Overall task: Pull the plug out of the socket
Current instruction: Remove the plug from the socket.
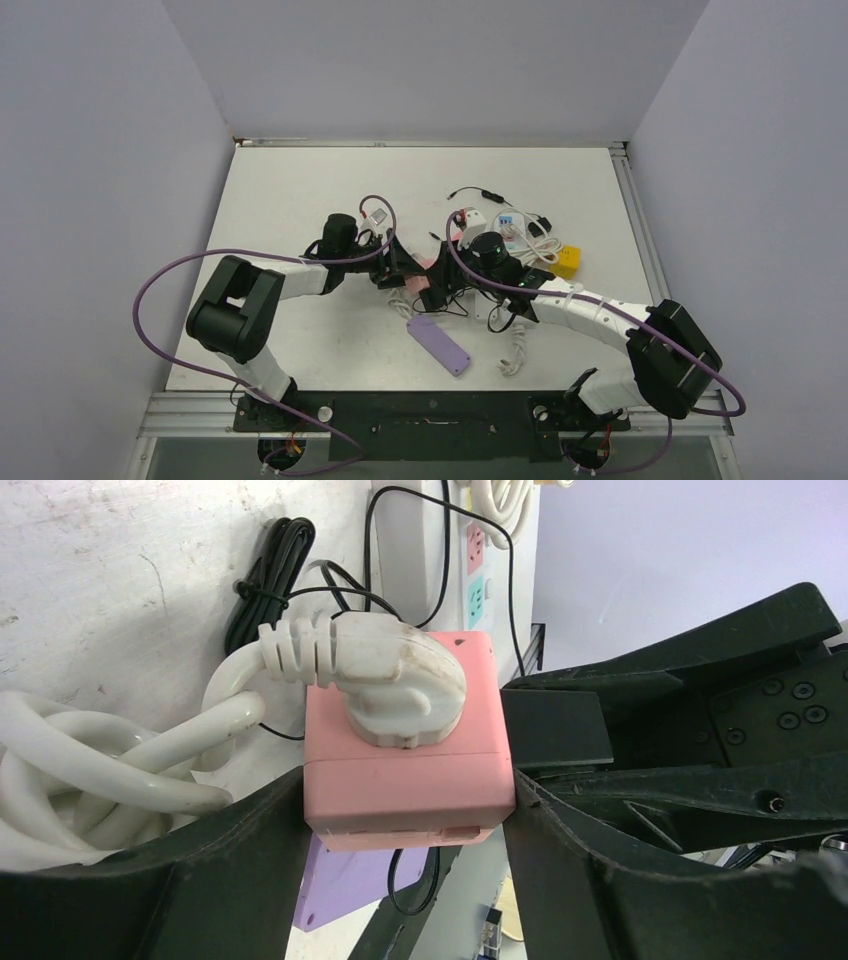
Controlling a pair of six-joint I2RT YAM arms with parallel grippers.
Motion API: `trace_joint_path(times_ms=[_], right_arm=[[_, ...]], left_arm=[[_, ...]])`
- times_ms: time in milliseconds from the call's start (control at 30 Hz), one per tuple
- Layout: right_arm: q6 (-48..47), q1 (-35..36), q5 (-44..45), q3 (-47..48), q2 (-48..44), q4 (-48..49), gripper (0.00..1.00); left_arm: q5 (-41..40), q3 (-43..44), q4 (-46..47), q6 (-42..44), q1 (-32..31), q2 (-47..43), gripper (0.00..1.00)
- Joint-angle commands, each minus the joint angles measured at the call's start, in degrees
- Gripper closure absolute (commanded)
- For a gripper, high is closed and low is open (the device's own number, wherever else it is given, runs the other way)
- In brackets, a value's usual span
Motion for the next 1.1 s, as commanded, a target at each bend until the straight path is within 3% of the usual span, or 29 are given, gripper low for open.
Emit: trace_joint_path(times_ms=[0, 133, 233, 333, 500, 633, 900, 1067], right_arm=[[-0.12, 1.23, -1.24, 3.37, -2.50, 5.30, 0.95], [-0.36, 1.88, -1.89, 3.23, -2.87, 5.82, 0.95], [-0.31, 1.95, -1.91, 3.06, -3.09, 5.82, 0.95], [-0.35, 2.01, -2.76, 2.94, -3.00, 6.00, 0.95], [1.18, 1.39, -3.51, 2.74, -1.95, 5.56, 0.95], [4.75, -2.00, -9.09, 0.91, -1.60, 8.44, 0.95], [6.37, -4.83, -11.69, -0.40, -1.40, 10.09, 0.95], [1.65, -0.68, -1.76, 1.22, -2.30, 4.00, 0.95]], left_arm=[[-1.39, 2.17, -1.11, 1.66, 0.11, 0.31, 0.37], [-1.91, 2.12, -1.42, 1.81, 0.20, 0.29, 0.38], [-1.72, 2.16, -1.43, 1.83, 0.22, 0.32, 0.44], [-1.24, 1.99, -0.37, 1.47, 0.22, 0.37, 0.61], [-0.99, 1.94, 0.23, 1.46, 0.22, 0.28, 0.79], [-1.36, 1.91, -0.33, 2.06, 0.22, 0.35, 0.99], [-1.93, 2.02, -1.32, 2.84, 0.13, 0.11, 1.00], [-2.57, 2.32, -2.88, 3.51, 0.22, 0.06, 1.00]])
